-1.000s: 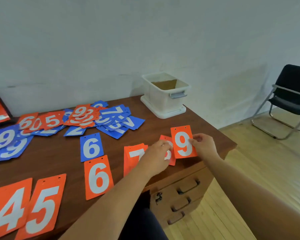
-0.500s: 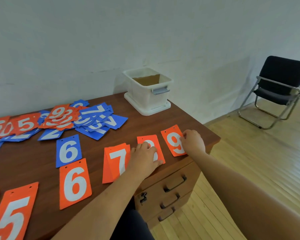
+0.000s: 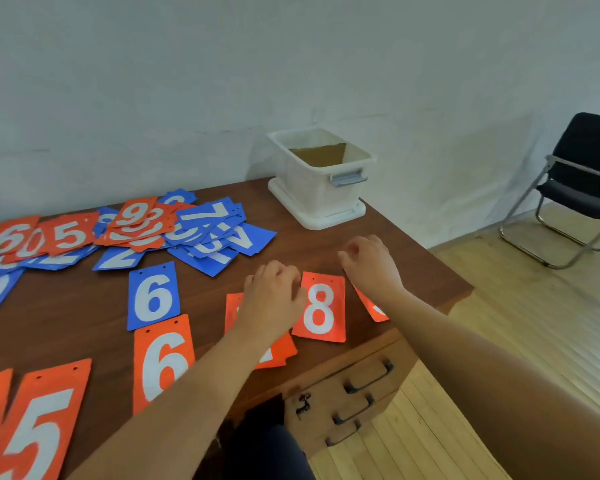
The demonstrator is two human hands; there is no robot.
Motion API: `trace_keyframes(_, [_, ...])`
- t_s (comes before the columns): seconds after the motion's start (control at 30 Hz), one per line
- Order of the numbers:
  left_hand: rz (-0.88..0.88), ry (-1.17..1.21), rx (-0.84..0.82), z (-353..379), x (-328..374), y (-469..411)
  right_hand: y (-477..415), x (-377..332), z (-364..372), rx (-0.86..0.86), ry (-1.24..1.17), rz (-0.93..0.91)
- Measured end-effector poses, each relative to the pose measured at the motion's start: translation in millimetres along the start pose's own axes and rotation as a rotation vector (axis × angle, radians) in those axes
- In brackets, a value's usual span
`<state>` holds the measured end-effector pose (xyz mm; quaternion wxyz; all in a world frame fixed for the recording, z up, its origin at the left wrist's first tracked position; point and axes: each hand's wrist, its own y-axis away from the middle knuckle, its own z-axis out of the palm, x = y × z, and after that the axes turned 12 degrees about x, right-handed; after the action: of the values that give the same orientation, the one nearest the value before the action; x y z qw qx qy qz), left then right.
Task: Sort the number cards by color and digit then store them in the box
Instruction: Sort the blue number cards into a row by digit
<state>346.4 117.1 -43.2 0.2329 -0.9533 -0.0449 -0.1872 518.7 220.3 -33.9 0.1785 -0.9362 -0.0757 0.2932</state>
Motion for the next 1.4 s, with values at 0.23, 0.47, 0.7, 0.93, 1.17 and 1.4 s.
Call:
trace_keyframes(0.23, [-0.199, -0.216, -0.045, -27, -109, -41, -21, -92, 80, -0.233, -0.085, -0.209])
trace_keyframes(0.47, [-0.205, -0.26, -0.2, -10, -153, -54, -47, -119, 142, -0.335, 0.092, -0.339])
trace_keyframes(0.7, [-0.176, -0.228, -0.176, -9, -159, -63, -48, -116, 145, -0.106, 0.272, -0.593])
trace_keyframes(0.93, [-0.24, -0.021, -0.03, -17, -151, -61, -45, -98, 100, 0.318, 0.172, -0.565])
trace_keyframes(1.17, [-0.941, 1.059, 0.178, -70, -110, -61, -16, -128, 60, 0.215, -0.326, -0.447])
trace_keyframes(1.4, [-1.157, 1.316, 0.015, -126, -143, -18, 12, -163, 61, -0.126, -0.702, -0.403])
